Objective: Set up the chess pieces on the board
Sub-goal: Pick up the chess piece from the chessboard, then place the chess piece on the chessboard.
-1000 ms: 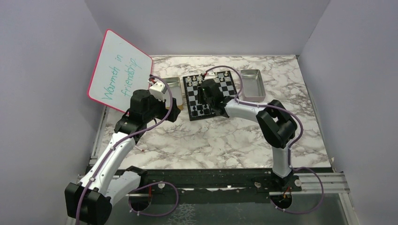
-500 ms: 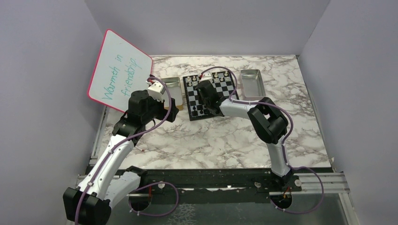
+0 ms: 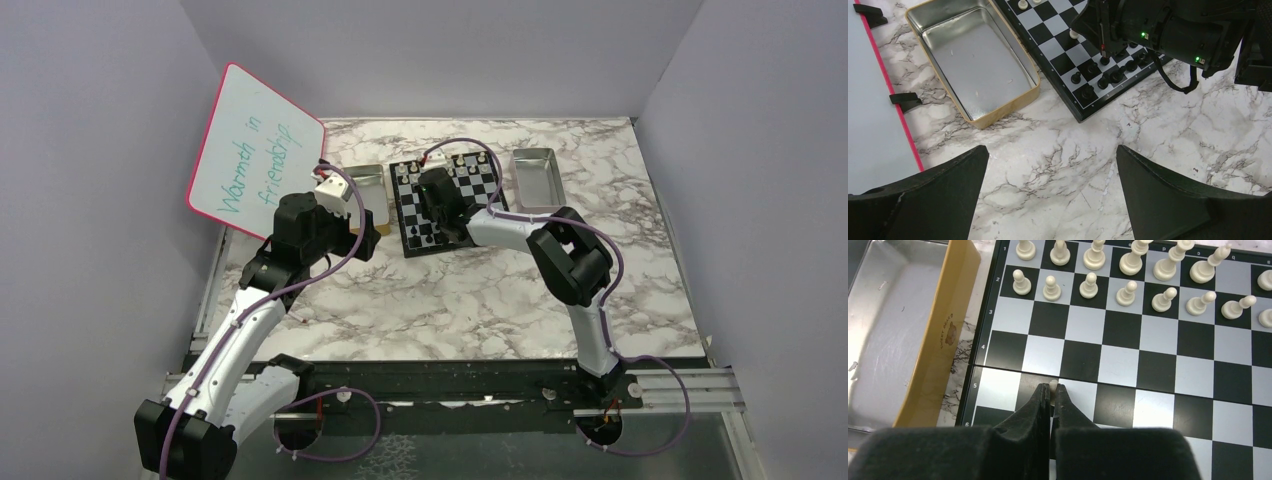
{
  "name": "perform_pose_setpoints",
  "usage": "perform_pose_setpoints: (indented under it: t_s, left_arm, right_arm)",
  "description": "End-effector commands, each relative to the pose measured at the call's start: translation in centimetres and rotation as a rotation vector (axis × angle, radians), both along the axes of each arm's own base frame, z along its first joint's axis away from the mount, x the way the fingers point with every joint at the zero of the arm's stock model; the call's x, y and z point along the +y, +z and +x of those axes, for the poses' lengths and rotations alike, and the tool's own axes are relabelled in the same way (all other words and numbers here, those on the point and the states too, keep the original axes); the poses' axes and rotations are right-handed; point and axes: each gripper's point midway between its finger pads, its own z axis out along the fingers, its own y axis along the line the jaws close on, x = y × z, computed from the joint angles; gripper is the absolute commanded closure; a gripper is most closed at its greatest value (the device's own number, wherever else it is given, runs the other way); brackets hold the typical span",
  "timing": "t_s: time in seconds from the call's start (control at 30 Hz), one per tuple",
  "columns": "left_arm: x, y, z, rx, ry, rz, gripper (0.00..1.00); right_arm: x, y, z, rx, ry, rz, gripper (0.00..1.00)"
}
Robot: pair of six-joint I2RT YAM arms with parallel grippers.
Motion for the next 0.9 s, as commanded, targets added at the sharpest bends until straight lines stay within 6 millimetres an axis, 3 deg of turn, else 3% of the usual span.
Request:
perform_pose_setpoints:
  t_s: [0.0, 0.2, 0.47, 0.63, 0.87]
  left_arm:
    - [0.2, 0.6, 0.1, -0.029, 0.003, 0.014, 0.01]
    - [0.2, 0.5, 0.1, -0.028, 0.004, 0.015, 0.01]
    - [0.0, 0.2, 0.1, -0.015, -0.007, 0.013, 0.01]
    - [-0.1, 0.0, 0.1, -0.010, -0.009, 0.014, 0.01]
    - [-0.1, -0.2, 0.2, -0.004, -0.011, 0.017, 0.01]
  right_arm:
    - [1.1, 2.7, 0.7, -0.075, 0.040, 0.011, 0.97]
    - [0.1, 6.9, 1.6, -0.136, 0.057, -0.001, 0.99]
    - [-4.7, 10.7, 4.9, -0.192, 0.015, 0.026, 0.99]
    - [-7.8, 11.2, 7.6, -0.187, -0.016, 0.034, 0.99]
    - [-9.7, 10.1, 11.1, -0.164, -0.036, 0.021, 0.99]
